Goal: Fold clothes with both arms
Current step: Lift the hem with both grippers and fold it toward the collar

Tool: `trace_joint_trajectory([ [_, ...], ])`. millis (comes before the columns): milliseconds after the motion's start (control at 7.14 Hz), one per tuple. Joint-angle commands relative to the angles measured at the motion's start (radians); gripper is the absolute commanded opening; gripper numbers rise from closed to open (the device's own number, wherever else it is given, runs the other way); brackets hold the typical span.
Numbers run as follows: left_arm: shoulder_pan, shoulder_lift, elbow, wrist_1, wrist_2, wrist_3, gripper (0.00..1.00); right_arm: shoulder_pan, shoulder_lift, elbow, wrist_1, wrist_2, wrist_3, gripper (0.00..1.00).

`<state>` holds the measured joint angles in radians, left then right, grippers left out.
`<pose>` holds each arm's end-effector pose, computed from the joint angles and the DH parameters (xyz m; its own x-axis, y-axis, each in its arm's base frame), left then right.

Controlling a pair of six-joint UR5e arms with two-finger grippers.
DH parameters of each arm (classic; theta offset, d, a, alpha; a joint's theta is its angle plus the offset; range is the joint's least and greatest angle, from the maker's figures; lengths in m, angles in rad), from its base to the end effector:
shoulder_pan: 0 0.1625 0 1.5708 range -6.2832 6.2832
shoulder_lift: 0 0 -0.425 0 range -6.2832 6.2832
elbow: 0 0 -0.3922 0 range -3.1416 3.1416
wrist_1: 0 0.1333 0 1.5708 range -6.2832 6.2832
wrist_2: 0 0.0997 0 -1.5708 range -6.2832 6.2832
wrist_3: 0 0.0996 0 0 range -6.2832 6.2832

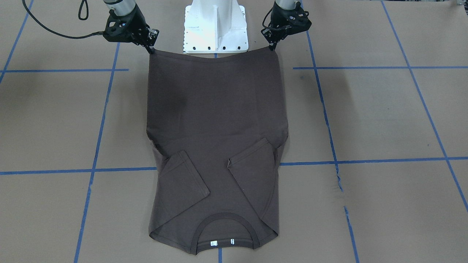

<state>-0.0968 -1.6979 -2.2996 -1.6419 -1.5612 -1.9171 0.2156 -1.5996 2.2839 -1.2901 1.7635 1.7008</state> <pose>0.4354 -0.1772 0.2679 0.5266 -0.3921 -0.7543 0.3009 0.9158 -0.2661 -0.3944 -0.2033 0.3131 0.5443 0.2494 0.8010 -0.1278 0.9683 -0.2147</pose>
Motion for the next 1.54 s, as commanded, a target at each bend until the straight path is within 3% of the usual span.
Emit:
trace_joint_trajectory([
  [0, 0.026, 0.001, -0.143, 0.066, -0.042, 0.044, 0.00, -0.001, -0.066, 0.098, 0.000, 0.104, 0.000, 0.00],
  [140, 0.066, 0.000, -0.185, 0.112, -0.040, 0.046, 0.00, -0.001, -0.101, 0.150, -0.002, 0.144, 0.002, 0.00],
  [420, 0.065, -0.015, -0.173, 0.113, -0.043, 0.058, 0.00, 0.034, -0.071, 0.119, -0.002, 0.142, -0.012, 0.00],
  [700, -0.068, -0.063, -0.136, 0.113, -0.045, 0.195, 0.00, 0.173, 0.012, 0.047, -0.003, 0.151, -0.175, 0.00],
  [981, -0.289, -0.135, -0.048, 0.114, -0.132, 0.318, 0.00, 0.337, 0.175, -0.102, 0.000, 0.189, -0.204, 0.00],
  [1121, -0.322, -0.149, 0.033, 0.108, -0.132, 0.337, 0.00, 0.408, 0.246, -0.223, 0.003, 0.217, -0.211, 0.00],
  [1401, -0.386, -0.241, 0.184, 0.105, -0.131, 0.346, 0.00, 0.494, 0.311, -0.350, 0.000, 0.220, -0.286, 0.00],
])
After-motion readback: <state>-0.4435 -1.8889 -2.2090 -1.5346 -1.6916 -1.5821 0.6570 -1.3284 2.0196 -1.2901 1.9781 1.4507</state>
